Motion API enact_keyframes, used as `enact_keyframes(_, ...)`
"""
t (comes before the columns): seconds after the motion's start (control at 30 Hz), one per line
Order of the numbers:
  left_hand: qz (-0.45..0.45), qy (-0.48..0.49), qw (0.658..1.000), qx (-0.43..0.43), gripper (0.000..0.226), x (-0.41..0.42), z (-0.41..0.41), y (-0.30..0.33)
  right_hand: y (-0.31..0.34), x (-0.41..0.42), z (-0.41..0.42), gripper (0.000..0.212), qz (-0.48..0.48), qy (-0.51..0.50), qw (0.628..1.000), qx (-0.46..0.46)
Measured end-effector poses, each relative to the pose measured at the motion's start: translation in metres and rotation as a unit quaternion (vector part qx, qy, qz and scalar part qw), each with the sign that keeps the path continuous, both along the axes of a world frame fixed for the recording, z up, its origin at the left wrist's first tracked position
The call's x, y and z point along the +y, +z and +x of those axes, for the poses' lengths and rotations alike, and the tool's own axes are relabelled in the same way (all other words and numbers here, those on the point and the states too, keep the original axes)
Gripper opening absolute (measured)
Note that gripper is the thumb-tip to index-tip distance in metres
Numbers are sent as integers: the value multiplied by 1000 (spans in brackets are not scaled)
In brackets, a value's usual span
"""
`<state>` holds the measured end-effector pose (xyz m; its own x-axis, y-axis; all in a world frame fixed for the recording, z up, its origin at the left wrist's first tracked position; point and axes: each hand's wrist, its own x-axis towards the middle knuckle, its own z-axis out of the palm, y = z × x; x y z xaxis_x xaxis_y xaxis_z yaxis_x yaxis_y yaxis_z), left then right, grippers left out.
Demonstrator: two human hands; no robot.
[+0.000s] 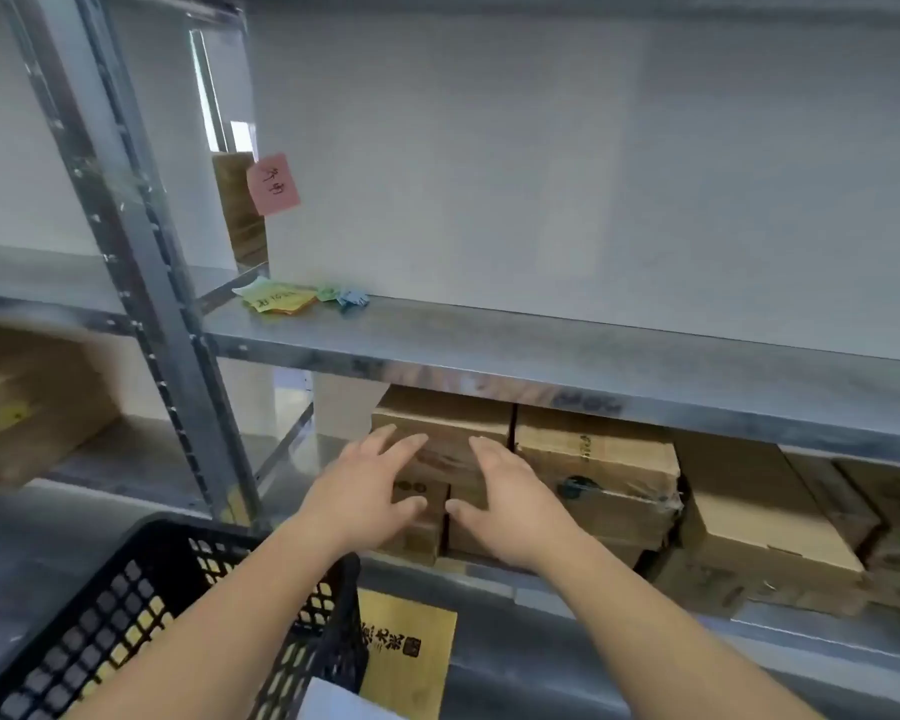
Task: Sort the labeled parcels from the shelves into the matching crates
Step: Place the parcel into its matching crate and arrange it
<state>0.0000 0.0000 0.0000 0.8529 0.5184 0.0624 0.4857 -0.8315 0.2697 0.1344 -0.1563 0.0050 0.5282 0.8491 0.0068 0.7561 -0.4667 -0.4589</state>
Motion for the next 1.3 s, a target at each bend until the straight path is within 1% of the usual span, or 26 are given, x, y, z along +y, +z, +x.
enact_keyframes(0.07, -4, 2, 1000, -30, 76, 17, 2, -2, -4, 4, 5, 86, 14, -37, 999, -2)
enact_keyframes(0.17, -4, 1, 995, -101, 68, 42, 9, -9, -9, 2, 6, 82, 33, -105, 994, -18)
enact_keyframes(0.23, -3, 9, 991, -132, 64, 52, 15, -12, -10, 7, 5, 82, 45, -154, 986, -43)
enact_keyframes(0.3, -34, 23, 991, -127, 64, 61, 22, -16, -6, 15, 7, 89, 44, -188, 979, -60)
enact_keyframes(0.37, -71, 23, 993, -87, 69, 67, 28, -18, -3, 29, 10, 101, 34, -193, 979, -50)
enact_keyframes(0.43, -102, 1, 993, -55, 74, 71, 33, -20, -2, 42, 15, 105, 9, -191, 981, -41)
enact_keyframes(0.5, -141, -19, 988, -64, 78, 74, 35, -22, 1, 52, 19, 98, -20, -188, 982, -18)
enact_keyframes(0.57, -171, -24, 980, -95, 75, 72, 35, -26, 4, 55, 19, 89, -25, -182, 983, 26)
enact_keyframes(0.63, -183, -11, 975, -130, 58, 66, 30, -26, 8, 53, 16, 74, 10, -191, 980, 62)
enact_keyframes(0.7, -193, 16, 970, -147, 36, 58, 22, -25, 12, 47, 9, 50, 59, -202, 975, 73)
enact_keyframes(0.8, -192, 54, 972, -125, 16, 43, 3, -21, 10, 35, -1, 19, 106, -224, 966, 72)
enact_keyframes(0.83, -191, 67, 971, -125, 13, 37, -4, -19, 9, 30, -4, 16, 115, -227, 963, 84)
enact_keyframes(0.87, -197, 85, 970, -118, 13, 29, -13, -16, 8, 24, -6, 24, 121, -225, 962, 102)
enact_keyframes(0.9, -202, 101, 966, -125, 22, 20, -20, -14, 7, 18, -7, 40, 122, -215, 960, 129)
enact_keyframes(0.93, -209, 118, 962, -130, 43, 8, -28, -10, 7, 11, -8, 62, 119, -202, 959, 162)
enact_keyframes(1.0, -228, 155, 952, -134, 91, -16, -43, -5, 8, -6, -9, 106, 89, -175, 955, 222)
enact_keyframes(1.03, -239, 171, 947, -131, 110, -30, -51, -4, 9, -16, -10, 121, 66, -159, 956, 237)
enact_keyframes(1.1, -275, 197, 935, -104, 136, -56, -65, -1, 10, -35, -11, 137, 24, -121, 960, 253)
enact_keyframes(1.17, -285, 209, 931, -88, 145, -81, -78, -3, 9, -53, -11, 141, -5, -75, 961, 266)
enact_keyframes(1.2, -280, 211, 933, -84, 143, -91, -83, -5, 9, -62, -12, 141, -16, -53, 961, 272)
enact_keyframes(1.23, -270, 212, 936, -84, 134, -103, -89, -8, 8, -70, -14, 141, -16, -34, 961, 274)
enact_keyframes(1.3, -270, 224, 933, -81, 116, -129, -97, -11, 3, -84, -20, 137, 16, -15, 964, 264)
